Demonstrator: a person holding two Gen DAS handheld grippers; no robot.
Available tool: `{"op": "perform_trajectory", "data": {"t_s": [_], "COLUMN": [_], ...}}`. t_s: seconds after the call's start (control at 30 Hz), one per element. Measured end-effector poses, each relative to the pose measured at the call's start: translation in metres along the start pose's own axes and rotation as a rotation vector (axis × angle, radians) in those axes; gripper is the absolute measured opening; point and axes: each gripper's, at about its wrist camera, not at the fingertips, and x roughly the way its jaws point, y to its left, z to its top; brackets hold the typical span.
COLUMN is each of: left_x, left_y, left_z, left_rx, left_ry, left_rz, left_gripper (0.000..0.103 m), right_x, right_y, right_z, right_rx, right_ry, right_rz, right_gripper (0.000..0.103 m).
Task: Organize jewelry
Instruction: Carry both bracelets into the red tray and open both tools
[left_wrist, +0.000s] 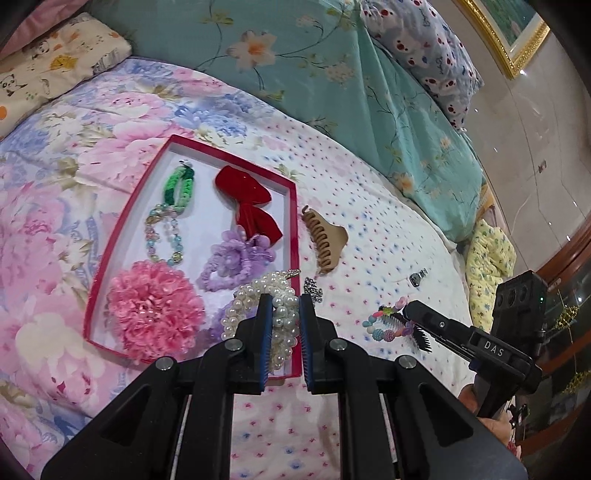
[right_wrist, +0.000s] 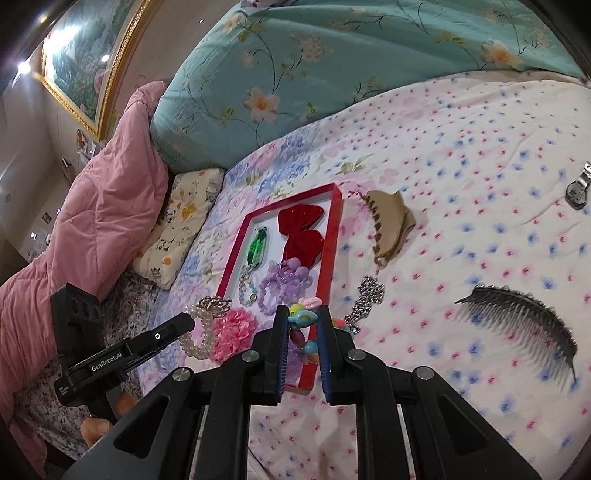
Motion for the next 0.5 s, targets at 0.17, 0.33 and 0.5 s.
{"op": "perform_trajectory", "data": {"t_s": [0.17,0.33,0.5], "left_x": [-0.003,-0.007,-0.007], "left_y": [0.009,0.018,0.028], "left_z": [-0.001,0.001,0.006], "left_rx": [-0.02,-0.037,-0.049], "left_ry": [-0.008,-0.018,-0.026], "left_rz": [0.009,0.018,0.032], "left_gripper": [0.012,0.012,0.012], "right_x": [0.007,0.019,0.036], "right_y": [0.007,0.017,0.026], "right_z": [-0.001,-0.002,0.002], "right_rx": [-0.014,-0.027,-0.04], "right_ry": [0.014,0.032,0.048], "right_rz": [0.009,0.022,0.039], "right_gripper": [0.014,0.014,0.014]}}
